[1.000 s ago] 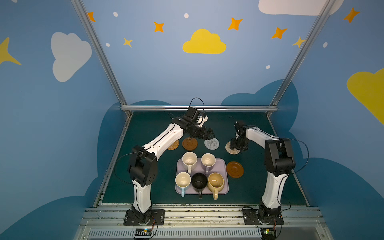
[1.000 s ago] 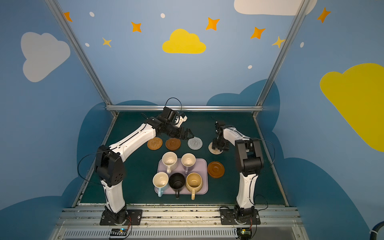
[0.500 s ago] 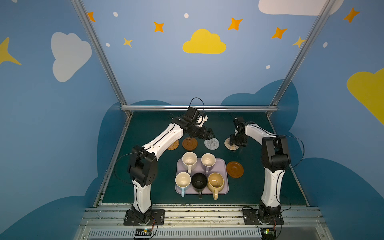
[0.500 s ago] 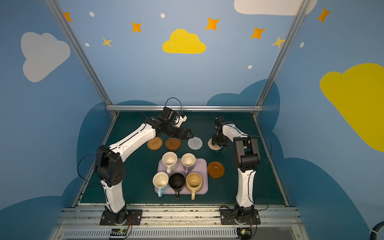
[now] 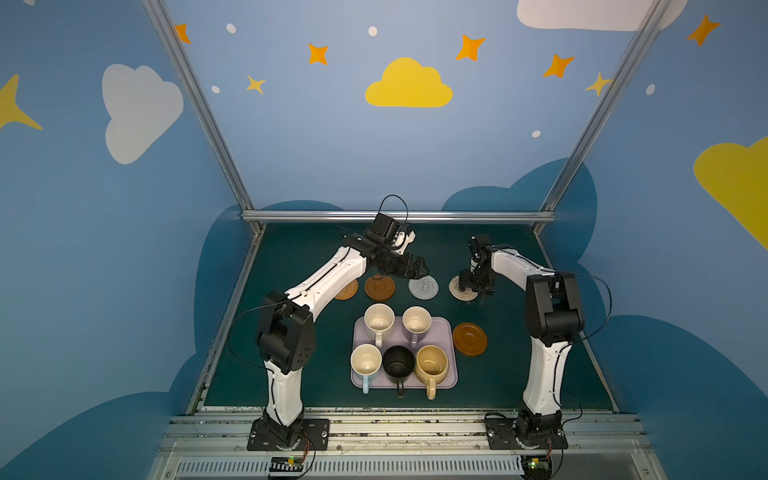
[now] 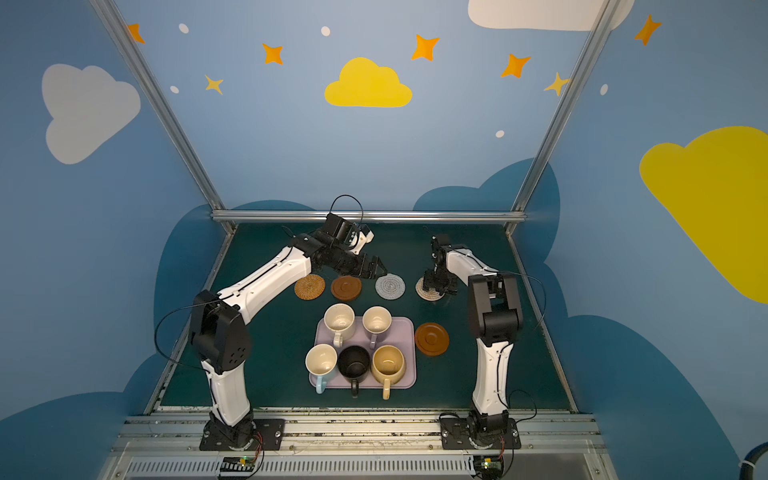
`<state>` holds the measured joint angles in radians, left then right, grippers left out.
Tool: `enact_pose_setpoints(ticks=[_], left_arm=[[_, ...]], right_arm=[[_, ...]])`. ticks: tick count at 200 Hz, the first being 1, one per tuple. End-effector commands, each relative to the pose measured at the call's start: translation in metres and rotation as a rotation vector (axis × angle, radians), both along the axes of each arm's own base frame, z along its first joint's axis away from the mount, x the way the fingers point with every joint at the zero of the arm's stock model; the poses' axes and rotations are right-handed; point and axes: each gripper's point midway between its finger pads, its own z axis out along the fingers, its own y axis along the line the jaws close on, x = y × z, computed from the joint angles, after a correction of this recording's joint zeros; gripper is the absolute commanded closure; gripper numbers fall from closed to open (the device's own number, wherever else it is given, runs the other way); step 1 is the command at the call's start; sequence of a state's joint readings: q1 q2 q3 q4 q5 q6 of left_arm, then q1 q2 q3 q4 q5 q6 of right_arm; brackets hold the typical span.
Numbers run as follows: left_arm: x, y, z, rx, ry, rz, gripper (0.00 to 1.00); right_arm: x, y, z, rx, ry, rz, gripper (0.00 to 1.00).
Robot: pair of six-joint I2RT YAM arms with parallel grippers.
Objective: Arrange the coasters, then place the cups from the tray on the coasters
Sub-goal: 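Move the right gripper nearer the robot over the small brown wooden coaster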
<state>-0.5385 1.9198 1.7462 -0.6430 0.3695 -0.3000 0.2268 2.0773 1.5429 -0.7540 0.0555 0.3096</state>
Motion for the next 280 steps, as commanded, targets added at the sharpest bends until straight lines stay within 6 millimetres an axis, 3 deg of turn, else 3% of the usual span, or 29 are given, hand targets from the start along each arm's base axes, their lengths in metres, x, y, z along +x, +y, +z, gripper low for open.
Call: enact_pose_setpoints(ticks=[1,47,67,93,116,139,158,194,227,280], left_arm=[[-0.002,0.004,0.021,-0.019,-0.033,0.004,0.0],[-0.005,0.007,0.032,-0.02,-0.053,0.014,0.0],[-0.009,0.007,0.045,-0.027,-0.104,0.011,0.0],[-0.016,0.005,0.056,-0.044,-0.117,-0.004,0.0],[-0.032,-0.008,0.063,-0.061,-0.128,-0.067,0.0],[-0.054,-0.025,0.072,-0.062,-0.127,-0.164,0.0],[-0.066,-0.037,0.07,-0.024,-0.137,-0.221,0.0],[-0.076,-0.055,0.052,-0.029,-0.086,-0.254,0.01],[-0.079,-0.06,0.045,-0.028,-0.074,-0.258,0.01],[-0.074,-0.052,0.027,0.004,-0.002,-0.208,0.01]], right_arm=[[0.0,-0.002,0.025,0.0,-0.039,0.01,0.27],[-0.016,-0.002,0.051,0.029,-0.075,0.009,0.23],[-0.036,-0.003,0.071,0.005,-0.115,0.032,0.09],[-0.066,-0.012,0.107,-0.129,-0.184,0.073,0.08],[-0.095,-0.01,0.12,-0.08,-0.199,0.093,0.08],[-0.13,-0.006,0.107,0.002,-0.116,0.098,0.11],[-0.157,-0.004,0.08,0.062,-0.034,0.073,0.14],[-0.184,-0.003,0.041,0.136,0.052,0.03,0.22],[-0.185,-0.005,0.019,0.12,0.095,0.024,0.28],[-0.164,-0.01,0.008,0.081,0.12,-0.003,0.37]])
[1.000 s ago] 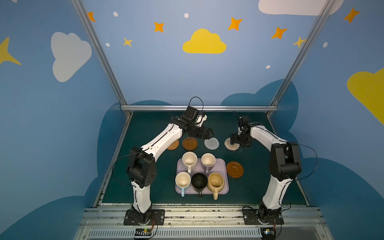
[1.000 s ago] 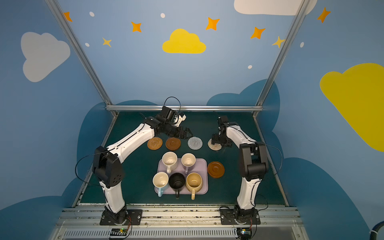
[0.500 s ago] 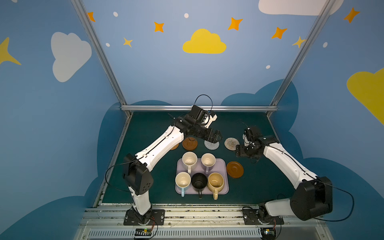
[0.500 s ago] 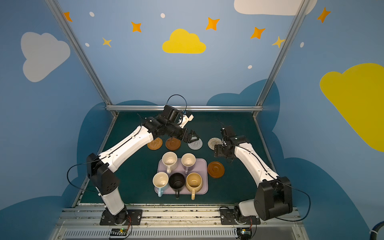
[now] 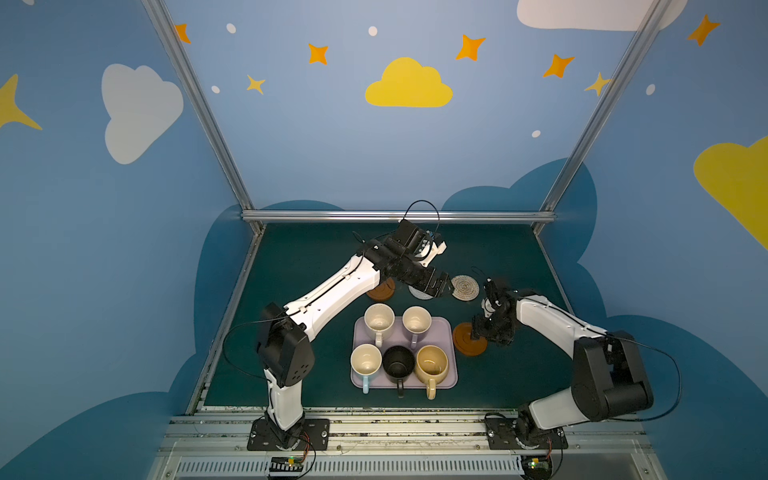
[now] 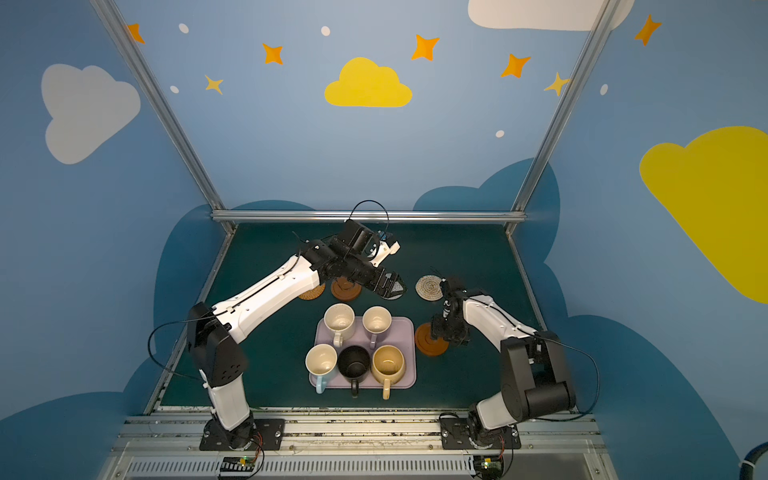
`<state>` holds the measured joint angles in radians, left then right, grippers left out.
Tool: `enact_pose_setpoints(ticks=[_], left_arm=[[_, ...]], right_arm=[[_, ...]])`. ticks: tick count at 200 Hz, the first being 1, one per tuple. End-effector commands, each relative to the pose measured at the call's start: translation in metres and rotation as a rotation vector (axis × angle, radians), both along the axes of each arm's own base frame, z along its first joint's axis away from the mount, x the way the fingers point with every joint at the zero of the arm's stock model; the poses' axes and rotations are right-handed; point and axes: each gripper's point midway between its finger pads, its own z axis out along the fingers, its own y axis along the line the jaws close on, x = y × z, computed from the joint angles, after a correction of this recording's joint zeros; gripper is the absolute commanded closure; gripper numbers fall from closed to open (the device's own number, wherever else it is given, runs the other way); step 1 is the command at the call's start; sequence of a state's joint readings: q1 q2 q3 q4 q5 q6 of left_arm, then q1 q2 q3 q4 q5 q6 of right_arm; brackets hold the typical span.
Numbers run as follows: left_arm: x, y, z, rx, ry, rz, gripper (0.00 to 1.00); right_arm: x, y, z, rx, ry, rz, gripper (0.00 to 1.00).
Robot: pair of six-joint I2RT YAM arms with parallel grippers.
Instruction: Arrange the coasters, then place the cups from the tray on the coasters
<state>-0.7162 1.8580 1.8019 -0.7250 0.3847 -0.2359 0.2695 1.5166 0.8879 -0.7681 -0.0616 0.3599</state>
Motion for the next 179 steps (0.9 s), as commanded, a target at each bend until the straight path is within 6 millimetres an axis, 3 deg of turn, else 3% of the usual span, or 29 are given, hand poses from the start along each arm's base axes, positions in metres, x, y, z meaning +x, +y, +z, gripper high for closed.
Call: enact_pose_setpoints(ticks=[1,32,76,124,179], left_arm=[[0.001,0.006,-0.014,0.028,0.062,0.026,0.01],[0.002,0.008,-0.012,0.022,0.048,0.036,0.0],[0.001,0.01,-0.006,0.009,0.037,0.039,0.0],[0.002,0.014,-0.007,0.021,0.029,0.049,0.0],[0.007,0.018,-0.003,0.002,0.019,0.07,0.0]], right_arm=[[0.016,-0.001,0.001,-0.012,-0.016,-0.012,0.37],[0.015,0.005,-0.005,0.009,0.016,0.008,0.43],[0.002,-0.009,-0.012,-0.089,0.06,0.046,0.48],[0.007,-0.009,-0.016,-0.098,0.06,0.047,0.48],[0.021,-0.029,-0.009,-0.183,0.044,0.03,0.49]])
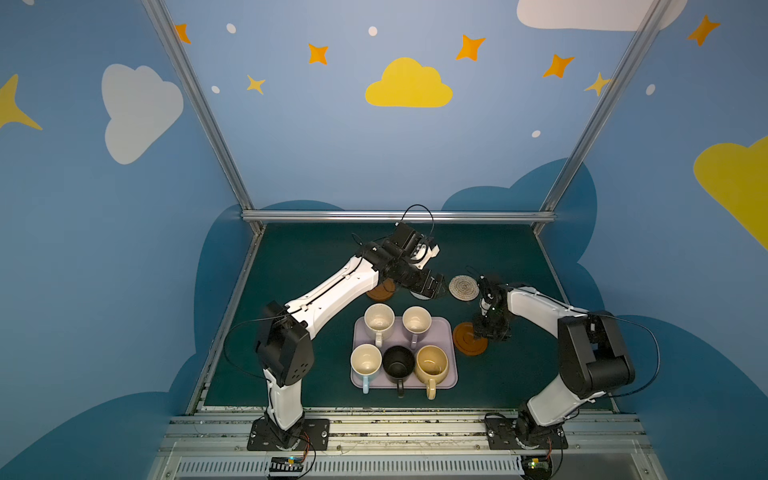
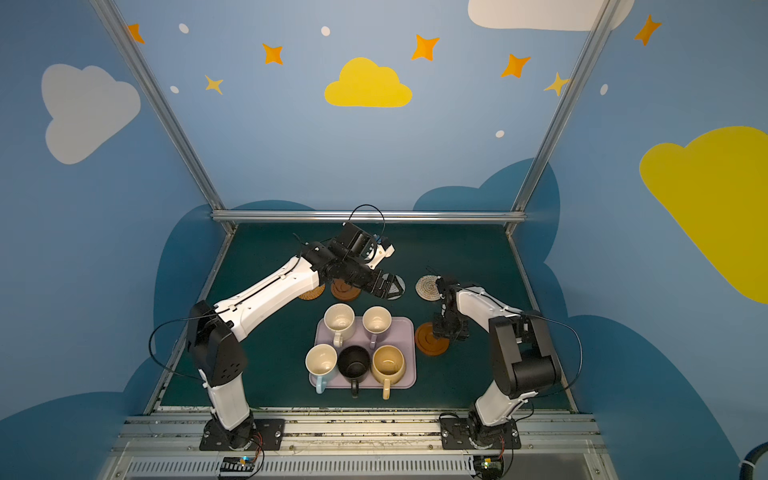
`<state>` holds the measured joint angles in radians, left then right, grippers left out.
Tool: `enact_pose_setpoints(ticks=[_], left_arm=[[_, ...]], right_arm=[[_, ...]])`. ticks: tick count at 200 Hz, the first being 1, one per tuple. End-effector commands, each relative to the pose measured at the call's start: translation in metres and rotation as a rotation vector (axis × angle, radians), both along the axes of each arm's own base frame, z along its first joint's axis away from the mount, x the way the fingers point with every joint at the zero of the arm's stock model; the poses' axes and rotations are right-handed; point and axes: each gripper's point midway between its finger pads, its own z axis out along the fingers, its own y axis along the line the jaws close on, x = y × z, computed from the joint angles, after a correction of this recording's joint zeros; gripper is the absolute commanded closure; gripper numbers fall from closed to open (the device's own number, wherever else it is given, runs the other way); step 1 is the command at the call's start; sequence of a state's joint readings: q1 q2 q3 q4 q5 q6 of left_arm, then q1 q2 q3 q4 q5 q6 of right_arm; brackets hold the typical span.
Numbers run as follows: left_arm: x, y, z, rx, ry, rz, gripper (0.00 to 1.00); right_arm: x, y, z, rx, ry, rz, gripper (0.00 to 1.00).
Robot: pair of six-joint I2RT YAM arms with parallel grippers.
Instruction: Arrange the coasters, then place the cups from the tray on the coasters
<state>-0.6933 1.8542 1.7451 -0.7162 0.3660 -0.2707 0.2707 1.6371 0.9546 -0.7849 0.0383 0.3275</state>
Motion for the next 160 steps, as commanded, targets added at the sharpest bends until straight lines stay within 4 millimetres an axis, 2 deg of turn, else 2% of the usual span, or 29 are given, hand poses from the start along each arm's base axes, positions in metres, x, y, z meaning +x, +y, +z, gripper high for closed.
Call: enact_pose_setpoints(ticks=[1,47,76,95,129,160], left_arm=[[0.001,0.005,0.018,-0.032,-0.031,0.012,0.0],[-0.001,0.006,0.022,-0.041,-0.044,0.012,0.0],[-0.003,0.008,0.017,-0.037,-0.035,0.013,0.0],[-0.004,0.009,0.015,-0.036,-0.031,0.011,0.0],[-0.002,0.01,0.015,-0.041,-0.031,0.012,0.0],[-0.001,0.011,0.017,-0.047,-0.035,0.016,0.0]], right_arm=[[0.007,-0.016,0.005,-0.07,0.006,0.002,0.49],[0.019,-0.027,0.004,-0.096,0.016,-0.014,0.48],[0.017,-0.008,0.018,0.037,-0.064,-0.026,0.45],[0.01,-0.003,0.025,0.082,-0.088,-0.03,0.45],[0.005,-0.004,0.019,0.034,-0.036,0.021,0.46],[0.002,0.006,0.009,0.03,0.003,0.075,0.46]])
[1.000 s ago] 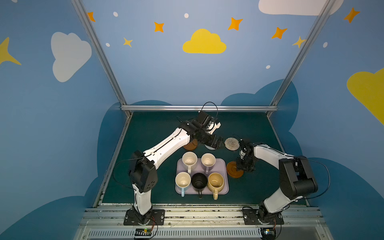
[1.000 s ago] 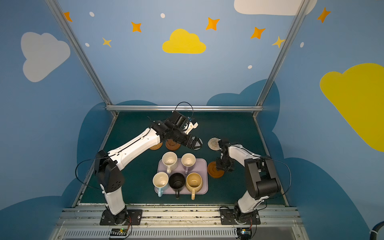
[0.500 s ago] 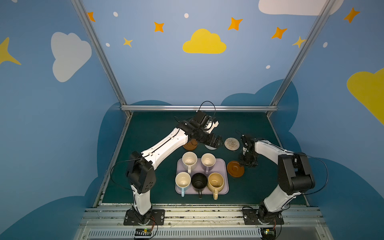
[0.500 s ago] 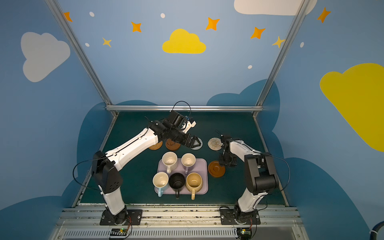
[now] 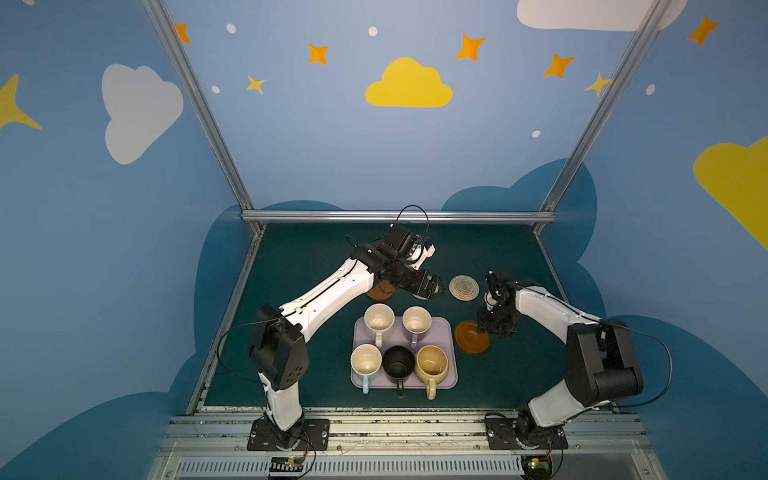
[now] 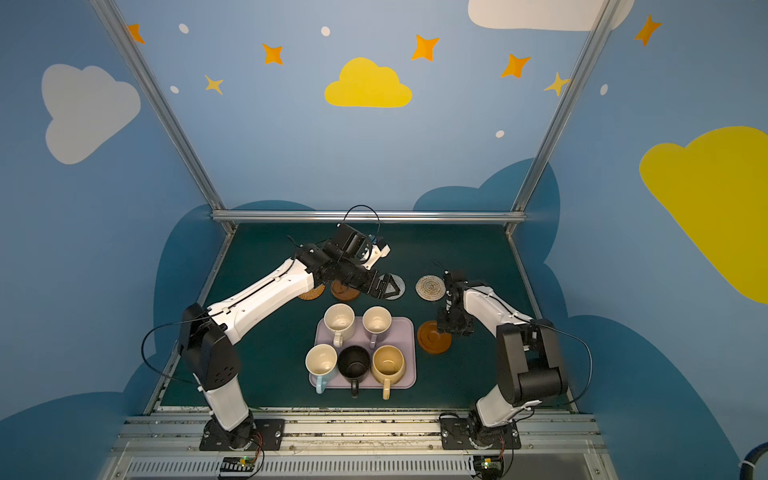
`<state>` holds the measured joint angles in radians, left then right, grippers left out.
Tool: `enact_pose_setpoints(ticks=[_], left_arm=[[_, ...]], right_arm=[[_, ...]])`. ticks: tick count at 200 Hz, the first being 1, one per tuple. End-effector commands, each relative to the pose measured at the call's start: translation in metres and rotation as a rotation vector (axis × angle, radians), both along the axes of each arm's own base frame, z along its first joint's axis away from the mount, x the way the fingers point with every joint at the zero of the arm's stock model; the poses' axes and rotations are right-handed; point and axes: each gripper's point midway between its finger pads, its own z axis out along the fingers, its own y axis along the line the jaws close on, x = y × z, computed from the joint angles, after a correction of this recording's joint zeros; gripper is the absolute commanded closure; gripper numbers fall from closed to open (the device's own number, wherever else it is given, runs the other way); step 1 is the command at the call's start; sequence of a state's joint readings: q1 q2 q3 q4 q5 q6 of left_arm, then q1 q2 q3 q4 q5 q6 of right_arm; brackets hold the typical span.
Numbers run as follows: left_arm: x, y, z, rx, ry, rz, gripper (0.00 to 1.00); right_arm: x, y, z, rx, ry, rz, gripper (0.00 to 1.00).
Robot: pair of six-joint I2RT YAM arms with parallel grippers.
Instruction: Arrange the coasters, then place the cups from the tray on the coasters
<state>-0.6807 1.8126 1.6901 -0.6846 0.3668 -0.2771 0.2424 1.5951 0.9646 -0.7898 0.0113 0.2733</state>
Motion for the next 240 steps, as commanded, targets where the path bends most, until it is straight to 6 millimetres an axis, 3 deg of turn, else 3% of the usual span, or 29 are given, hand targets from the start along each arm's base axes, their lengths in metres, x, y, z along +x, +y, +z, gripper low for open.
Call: enact_pose_setpoints(ticks=[1,39,72,103,168,240], left_arm=[[0.0,0.003,0.015,-0.034,-0.025,0.0,0.0],[-0.002,0.006,0.014,-0.04,-0.028,0.01,0.0],[-0.003,0.006,0.011,-0.043,-0.015,0.009,0.0],[-0.002,0.01,0.013,-0.048,-0.014,0.014,0.0],[0.006,0.009,0.01,-0.029,-0.016,0.017,0.0],[0.01,0.004,0.005,-0.033,-0.004,0.009,0.0]], right_arm=[[-0.004,0.008,-0.004,-0.008,0.043,0.05,0.46],[-0.006,0.011,-0.016,-0.03,0.079,0.067,0.47],[-0.006,-0.018,-0.019,-0.188,0.102,0.03,0.5],[0.0,-0.035,-0.023,-0.215,0.109,-0.027,0.51],[0.029,-0.052,-0.023,-0.227,0.116,-0.089,0.5],[0.063,-0.091,-0.031,-0.247,0.123,-0.176,0.5]])
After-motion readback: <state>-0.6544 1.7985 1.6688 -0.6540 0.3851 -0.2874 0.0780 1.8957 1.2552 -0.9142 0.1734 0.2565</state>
